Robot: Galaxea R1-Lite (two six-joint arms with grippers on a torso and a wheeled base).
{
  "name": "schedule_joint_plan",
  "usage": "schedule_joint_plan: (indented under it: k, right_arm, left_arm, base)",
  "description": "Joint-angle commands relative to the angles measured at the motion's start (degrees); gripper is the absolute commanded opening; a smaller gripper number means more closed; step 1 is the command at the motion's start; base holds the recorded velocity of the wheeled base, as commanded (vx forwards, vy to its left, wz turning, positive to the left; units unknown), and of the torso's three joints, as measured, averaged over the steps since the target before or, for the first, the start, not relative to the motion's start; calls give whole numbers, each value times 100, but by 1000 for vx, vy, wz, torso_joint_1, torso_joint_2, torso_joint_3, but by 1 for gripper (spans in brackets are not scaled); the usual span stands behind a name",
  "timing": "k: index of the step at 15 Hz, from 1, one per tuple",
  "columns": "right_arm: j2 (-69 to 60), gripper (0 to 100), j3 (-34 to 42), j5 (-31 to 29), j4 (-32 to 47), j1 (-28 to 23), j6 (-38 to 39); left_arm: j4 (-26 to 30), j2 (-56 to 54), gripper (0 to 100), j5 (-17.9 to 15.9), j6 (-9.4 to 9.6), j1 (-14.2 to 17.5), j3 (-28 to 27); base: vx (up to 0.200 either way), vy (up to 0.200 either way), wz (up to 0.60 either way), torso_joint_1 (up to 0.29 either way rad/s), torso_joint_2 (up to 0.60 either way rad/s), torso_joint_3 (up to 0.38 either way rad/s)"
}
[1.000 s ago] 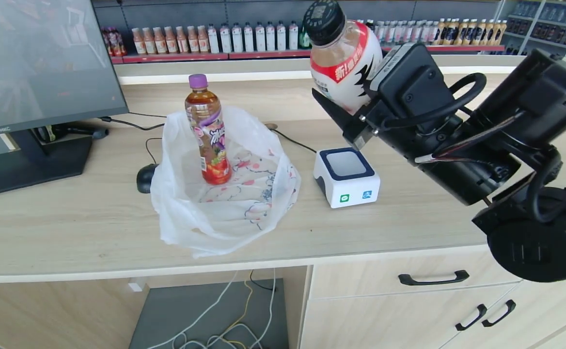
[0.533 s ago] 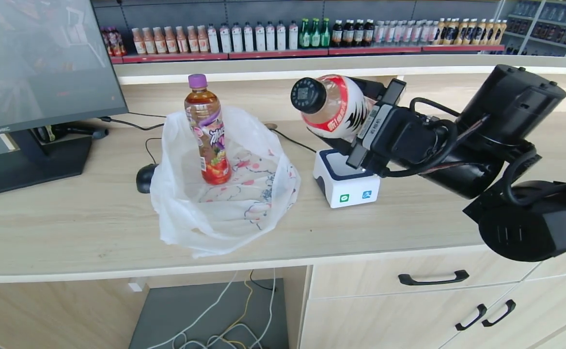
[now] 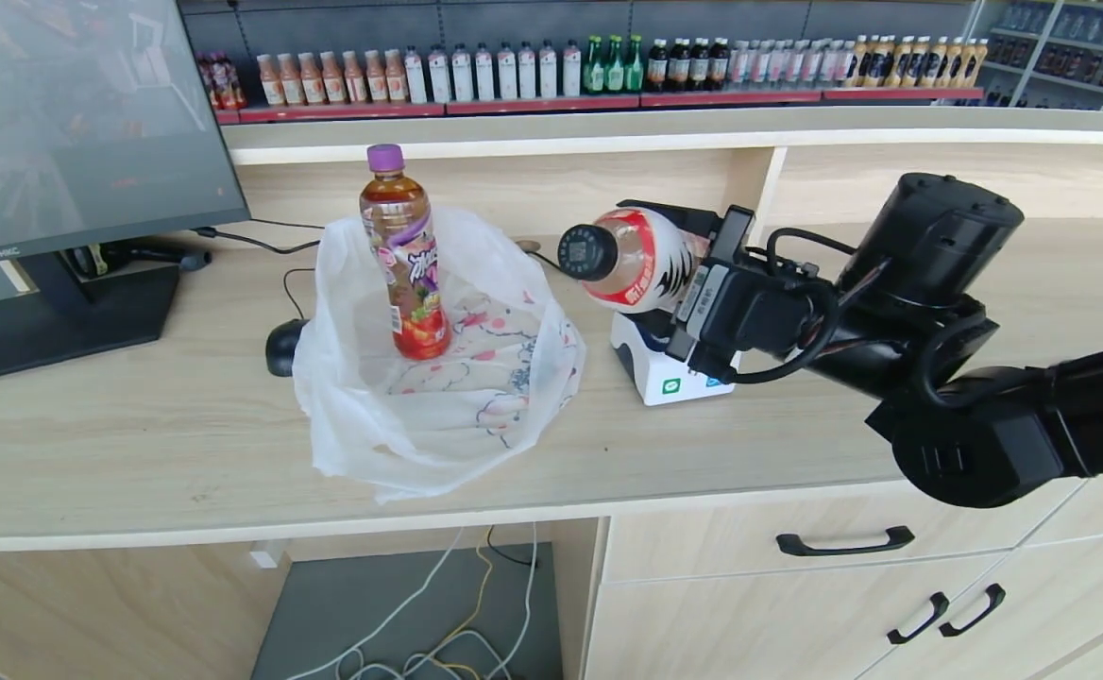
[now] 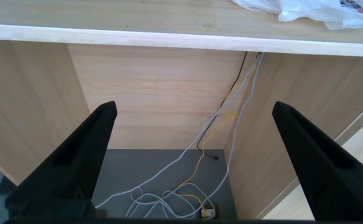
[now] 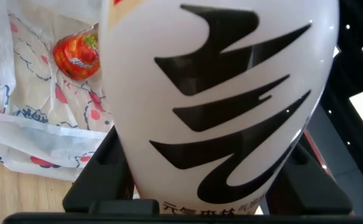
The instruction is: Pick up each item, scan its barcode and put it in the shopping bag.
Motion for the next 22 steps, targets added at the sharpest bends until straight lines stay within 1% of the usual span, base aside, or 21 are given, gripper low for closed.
schedule_joint_plan:
  k: [1,9,22]
  right_arm:
    - [97,0,9,45,-2,-114,-18]
    - [299,0,-114,-78,-2,-228,-132]
    - [325,0,-123,-166,51,-220,-132]
  left_arm:
    - [-2,-2,100,1,-9,4,0]
    - [-2,-2,100,1,0,4,0]
    - [-2,-2,100,1,0,4,0]
  base:
    - [0,0,0,0,0,0]
    - [0,0,0,0,0,0]
    - [0,0,0,0,0,0]
